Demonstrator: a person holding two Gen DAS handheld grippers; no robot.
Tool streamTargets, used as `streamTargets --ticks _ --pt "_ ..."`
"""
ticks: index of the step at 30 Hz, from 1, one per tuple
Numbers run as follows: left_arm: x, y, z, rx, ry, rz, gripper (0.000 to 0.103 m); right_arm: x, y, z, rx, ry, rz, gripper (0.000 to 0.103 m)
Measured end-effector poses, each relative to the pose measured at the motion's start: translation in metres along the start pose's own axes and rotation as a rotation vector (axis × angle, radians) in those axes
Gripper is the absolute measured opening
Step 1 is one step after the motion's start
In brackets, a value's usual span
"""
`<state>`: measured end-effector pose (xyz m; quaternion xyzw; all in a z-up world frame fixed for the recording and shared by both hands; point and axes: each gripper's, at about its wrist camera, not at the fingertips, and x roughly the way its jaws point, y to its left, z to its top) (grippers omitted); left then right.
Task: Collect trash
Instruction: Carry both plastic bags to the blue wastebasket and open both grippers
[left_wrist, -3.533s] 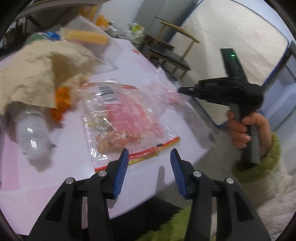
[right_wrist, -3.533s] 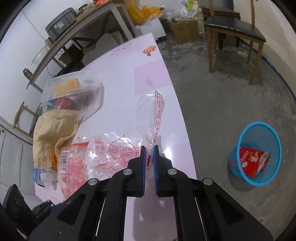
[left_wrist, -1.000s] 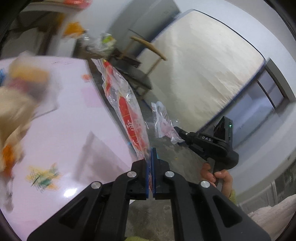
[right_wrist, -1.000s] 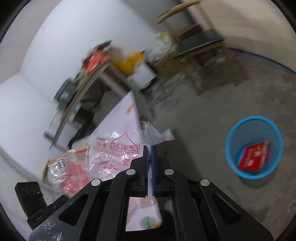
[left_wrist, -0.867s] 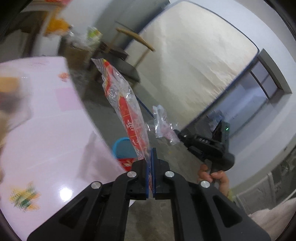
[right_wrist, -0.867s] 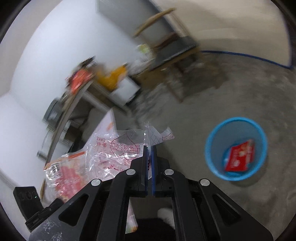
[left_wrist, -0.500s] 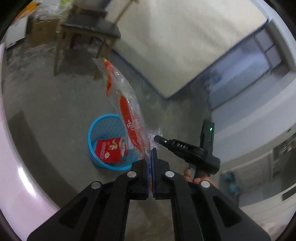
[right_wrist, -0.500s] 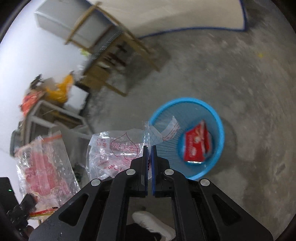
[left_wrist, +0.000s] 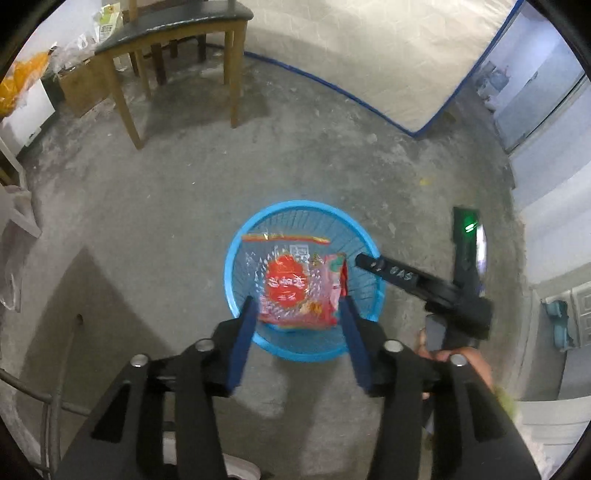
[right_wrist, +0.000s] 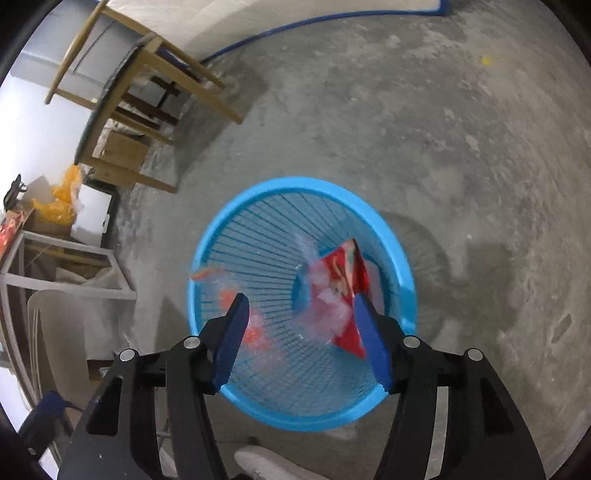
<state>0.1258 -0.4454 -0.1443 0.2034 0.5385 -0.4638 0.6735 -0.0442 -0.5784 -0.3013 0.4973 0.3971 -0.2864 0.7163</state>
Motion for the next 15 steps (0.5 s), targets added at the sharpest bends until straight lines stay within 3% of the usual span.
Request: streamTargets --ticks 9,15 --pt "-0.059 0.003 -0.009 -0.01 -0.098 -0.013 0.054 -0.031 -0.007 -0.016 -0.042 -0.042 0.015 0.061" --pt "-0.123 0.02 -0.035 -0.072 -0.218 -0.03 0.066 -0.063 0.005 -0.03 -0.119 -0.076 0.037 0.068"
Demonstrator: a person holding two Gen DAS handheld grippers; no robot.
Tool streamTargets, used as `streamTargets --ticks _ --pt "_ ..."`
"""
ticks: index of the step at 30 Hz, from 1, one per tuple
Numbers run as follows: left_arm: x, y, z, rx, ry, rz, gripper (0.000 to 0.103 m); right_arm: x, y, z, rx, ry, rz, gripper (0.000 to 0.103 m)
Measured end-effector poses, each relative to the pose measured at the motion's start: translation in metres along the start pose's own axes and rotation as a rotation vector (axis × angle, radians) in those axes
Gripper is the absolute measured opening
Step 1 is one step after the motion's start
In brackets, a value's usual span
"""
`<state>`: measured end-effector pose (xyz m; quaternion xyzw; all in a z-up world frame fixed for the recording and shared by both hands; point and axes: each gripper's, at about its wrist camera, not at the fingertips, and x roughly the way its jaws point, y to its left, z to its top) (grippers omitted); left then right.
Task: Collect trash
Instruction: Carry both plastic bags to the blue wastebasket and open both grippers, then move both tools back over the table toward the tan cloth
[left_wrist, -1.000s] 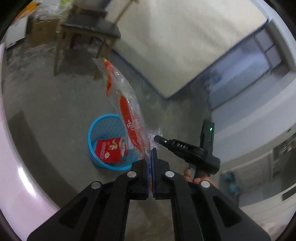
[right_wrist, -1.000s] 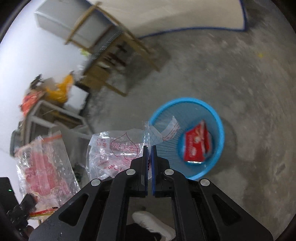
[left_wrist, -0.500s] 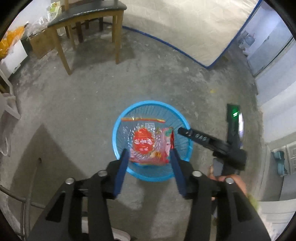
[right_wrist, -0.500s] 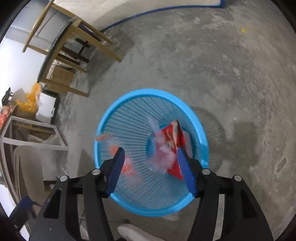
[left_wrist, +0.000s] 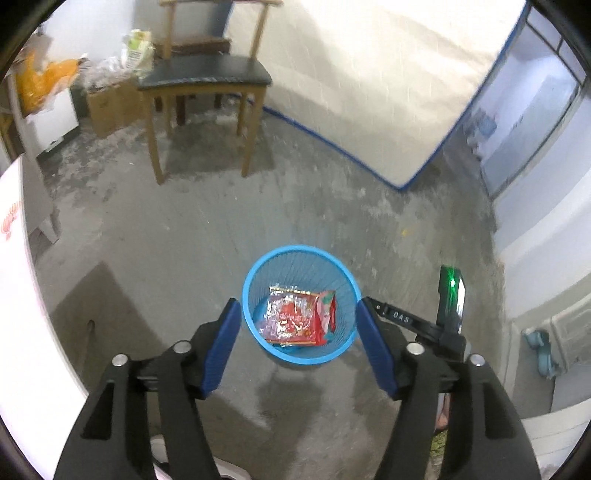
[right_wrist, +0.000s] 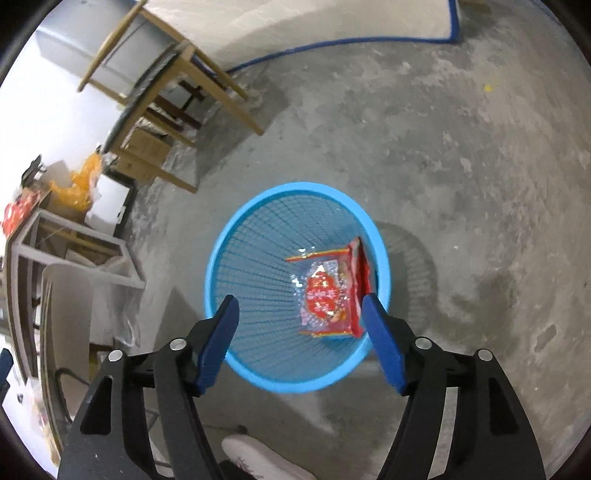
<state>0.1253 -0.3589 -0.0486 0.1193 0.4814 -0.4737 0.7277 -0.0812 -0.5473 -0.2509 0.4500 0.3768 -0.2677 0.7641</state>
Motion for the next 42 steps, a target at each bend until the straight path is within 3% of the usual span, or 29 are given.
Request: streamTargets --ticks 2,8,15,18,24,30,32,37,42 --pt "-0.028 0.008 -0.013 -0.026 -0.049 -0.011 0.078 -0.013 0.008 -0.006 -0.031 -0.014 0.009 0.075" --pt "-0.1 0.028 -0.057 -0.084 -0.155 0.014 0.097 -0.059 0.054 -0.027 -0.225 -0.101 -0.044 0.095" --pt "-0.192 0.066 -0.112 -0.186 -0.289 0.045 0.097 -0.117 0.142 -0.047 -0.49 -0.243 -0.059 0.095" --pt "-0.223 0.087 -0.138 -0.263 -0.325 0.063 0.097 -0.138 0.178 -0.061 -0.57 -0.286 0.015 0.095" --pt "-0.277 0.13 -0.201 -0.391 -0.397 0.175 0.097 -0.164 0.246 -0.093 -0.74 -0.319 0.172 0.095" --pt "-0.329 0.168 -0.259 -0.467 -0.481 0.262 0.097 -0.178 0.317 -0.138 -0.91 -0.264 0.356 0.095" --pt "-0.34 0.177 -0.268 -0.468 -0.492 0.283 0.097 -0.176 0.341 -0.156 -0.954 -0.208 0.431 0.095" --pt "-0.351 0.201 -0.28 -0.464 -0.497 0.321 0.097 -0.155 0.399 -0.217 -1.035 0.008 0.579 0.095" --pt "-0.346 0.218 -0.29 -0.453 -0.505 0.334 0.097 -0.121 0.439 -0.268 -1.049 0.213 0.612 0.095"
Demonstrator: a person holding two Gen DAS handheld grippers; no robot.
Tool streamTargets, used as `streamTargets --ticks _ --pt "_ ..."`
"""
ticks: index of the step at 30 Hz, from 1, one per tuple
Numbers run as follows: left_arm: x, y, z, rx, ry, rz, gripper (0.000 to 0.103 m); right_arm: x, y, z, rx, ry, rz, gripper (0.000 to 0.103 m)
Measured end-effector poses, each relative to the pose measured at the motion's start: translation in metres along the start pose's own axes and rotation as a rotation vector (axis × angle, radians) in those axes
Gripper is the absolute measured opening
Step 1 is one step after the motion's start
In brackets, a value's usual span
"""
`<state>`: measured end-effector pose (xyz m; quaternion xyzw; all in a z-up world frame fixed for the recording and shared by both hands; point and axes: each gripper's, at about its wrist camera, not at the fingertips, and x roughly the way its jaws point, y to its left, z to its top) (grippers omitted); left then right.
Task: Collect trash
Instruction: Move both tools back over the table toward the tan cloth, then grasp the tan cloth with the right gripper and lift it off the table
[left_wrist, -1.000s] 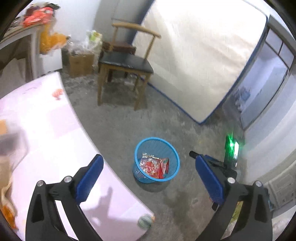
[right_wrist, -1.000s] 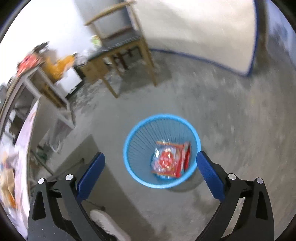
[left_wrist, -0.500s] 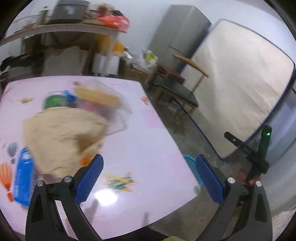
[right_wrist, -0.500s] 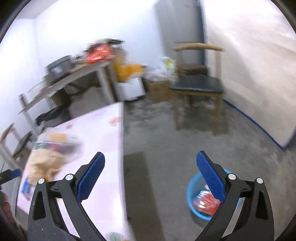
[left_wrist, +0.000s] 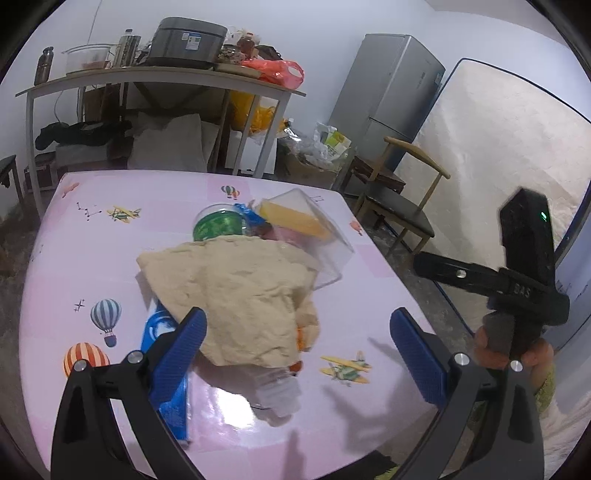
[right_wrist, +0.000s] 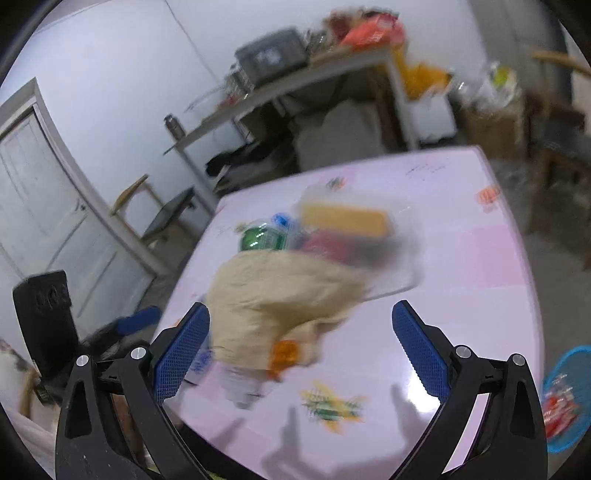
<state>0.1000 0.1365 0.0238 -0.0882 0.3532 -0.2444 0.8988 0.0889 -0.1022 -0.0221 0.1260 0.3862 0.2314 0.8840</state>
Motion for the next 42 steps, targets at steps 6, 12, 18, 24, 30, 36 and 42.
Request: streamTargets --ticks 6,12,18,24,30,36,42 --pt "0.011 0.018 -0.006 -0.026 0.0 -0.021 0.094 0.065 0.016 0.01 0.103 0.127 0.033 0.094" --pt "0.029 0.031 -0.013 -0.068 0.059 -0.071 0.073 0.101 0.024 0.005 0.145 0.194 -0.007 0.078" --pt "0.035 0.034 -0.017 -0.084 0.081 -0.129 0.064 0.102 0.025 0.006 0.15 0.194 -0.045 0.049" --pt "0.04 0.029 -0.023 -0.081 0.092 -0.145 0.06 0.096 0.02 -0.001 0.183 0.222 -0.027 0.016" --pt "0.038 0.029 -0.024 -0.089 0.088 -0.154 0.058 0.079 0.022 0.001 0.185 0.191 -0.006 0.002" --pt "0.033 0.023 -0.026 -0.056 0.098 -0.126 0.058 0.051 0.035 0.008 0.158 0.112 0.064 0.0" --pt "0.026 0.015 -0.031 -0.031 0.101 -0.122 0.058 0.009 0.045 0.02 0.126 0.006 0.11 0.0"
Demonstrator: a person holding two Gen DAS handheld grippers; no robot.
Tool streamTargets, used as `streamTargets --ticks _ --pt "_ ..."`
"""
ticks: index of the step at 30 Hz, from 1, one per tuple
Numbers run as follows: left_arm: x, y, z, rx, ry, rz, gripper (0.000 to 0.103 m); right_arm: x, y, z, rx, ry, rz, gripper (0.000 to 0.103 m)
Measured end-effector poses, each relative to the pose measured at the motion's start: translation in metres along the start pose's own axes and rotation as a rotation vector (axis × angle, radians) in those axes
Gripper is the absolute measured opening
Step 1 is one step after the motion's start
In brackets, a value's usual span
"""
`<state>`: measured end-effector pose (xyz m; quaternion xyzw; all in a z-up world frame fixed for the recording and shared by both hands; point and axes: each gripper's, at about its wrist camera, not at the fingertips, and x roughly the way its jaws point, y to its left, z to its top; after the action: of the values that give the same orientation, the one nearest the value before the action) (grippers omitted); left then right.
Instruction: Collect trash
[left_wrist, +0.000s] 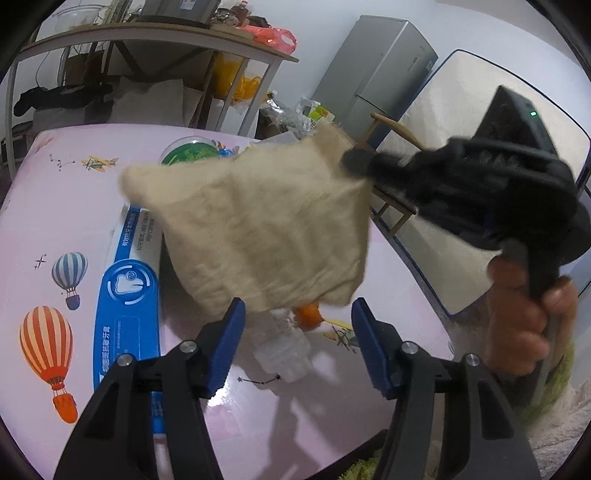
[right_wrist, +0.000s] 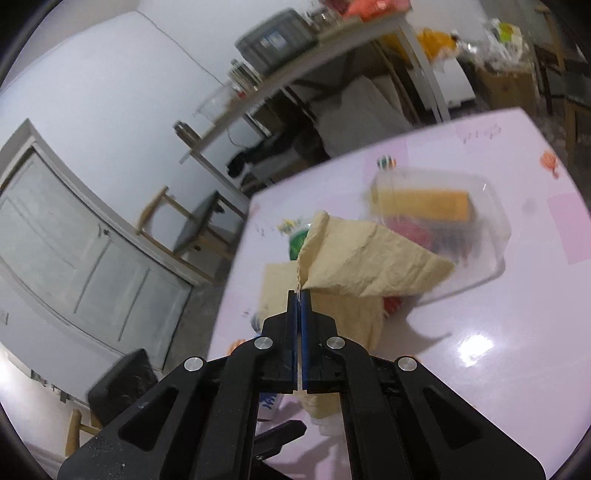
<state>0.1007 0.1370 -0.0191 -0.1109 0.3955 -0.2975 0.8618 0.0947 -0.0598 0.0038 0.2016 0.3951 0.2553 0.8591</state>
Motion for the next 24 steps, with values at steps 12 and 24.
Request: streamTargets --ticks 12,24 --pt "-0.006 -0.036 -0.004 0.069 -0.012 -0.07 0.06 -0.126 -0.02 -0.013 -0.051 -0.225 -0.209 0.0" --pt "0.022 -0.083 -0.007 0.136 0.039 -0.206 0.06 -0.177 -0.025 -0.049 -0.095 -0.249 -0.459 0.0"
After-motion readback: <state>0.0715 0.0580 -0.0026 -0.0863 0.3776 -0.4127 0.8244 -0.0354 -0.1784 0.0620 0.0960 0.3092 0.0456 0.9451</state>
